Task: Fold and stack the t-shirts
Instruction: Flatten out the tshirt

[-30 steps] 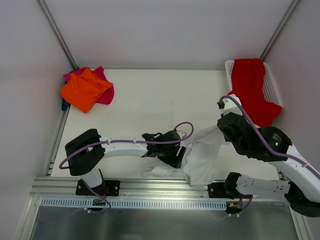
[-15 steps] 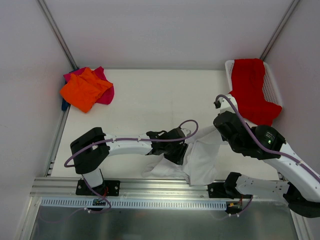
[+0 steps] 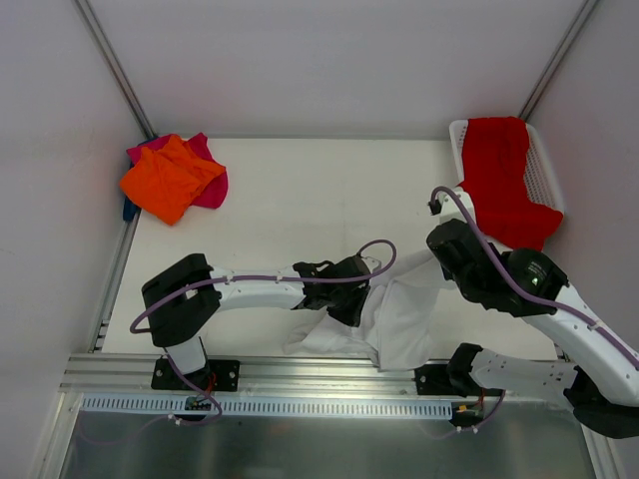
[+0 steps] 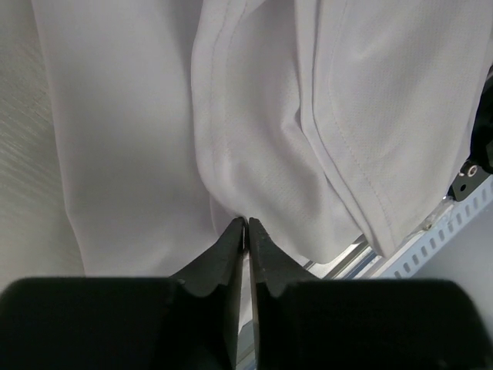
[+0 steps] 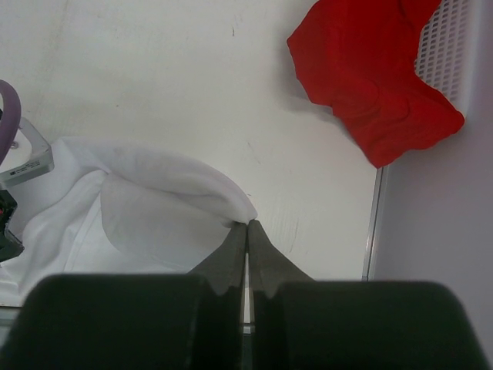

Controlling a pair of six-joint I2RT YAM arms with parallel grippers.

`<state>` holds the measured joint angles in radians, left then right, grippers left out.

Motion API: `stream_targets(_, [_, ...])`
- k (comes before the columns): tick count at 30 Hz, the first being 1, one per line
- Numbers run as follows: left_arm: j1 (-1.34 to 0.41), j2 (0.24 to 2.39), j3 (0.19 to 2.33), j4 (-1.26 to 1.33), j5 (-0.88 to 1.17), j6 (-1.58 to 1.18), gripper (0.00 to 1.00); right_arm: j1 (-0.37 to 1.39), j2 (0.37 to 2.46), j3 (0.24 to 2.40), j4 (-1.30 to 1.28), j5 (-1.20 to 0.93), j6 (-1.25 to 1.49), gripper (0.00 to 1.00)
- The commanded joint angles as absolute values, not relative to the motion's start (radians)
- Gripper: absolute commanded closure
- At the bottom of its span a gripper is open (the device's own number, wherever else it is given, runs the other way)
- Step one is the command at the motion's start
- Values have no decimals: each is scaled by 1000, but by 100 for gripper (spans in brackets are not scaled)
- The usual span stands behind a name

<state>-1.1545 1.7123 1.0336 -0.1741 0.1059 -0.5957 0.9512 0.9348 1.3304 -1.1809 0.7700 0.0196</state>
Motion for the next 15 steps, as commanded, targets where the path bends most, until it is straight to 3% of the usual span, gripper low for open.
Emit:
stream_targets(1, [-1152, 1716, 1032, -187, 115, -604, 96, 940, 919, 1330, -1164, 769, -18, 100])
stream_targets(2, [-1152, 1724, 1031, -187, 112, -606, 100, 939, 917, 1327, -1166, 769, -18, 99])
stream_targets(11, [-1150, 1680, 1019, -221, 40, -572, 100, 913, 900, 1325, -1164, 761, -29, 99])
stream_targets(15, [-1147, 1571, 1104, -413, -86, -486, 100, 905, 904, 1330, -1160, 761, -44, 99])
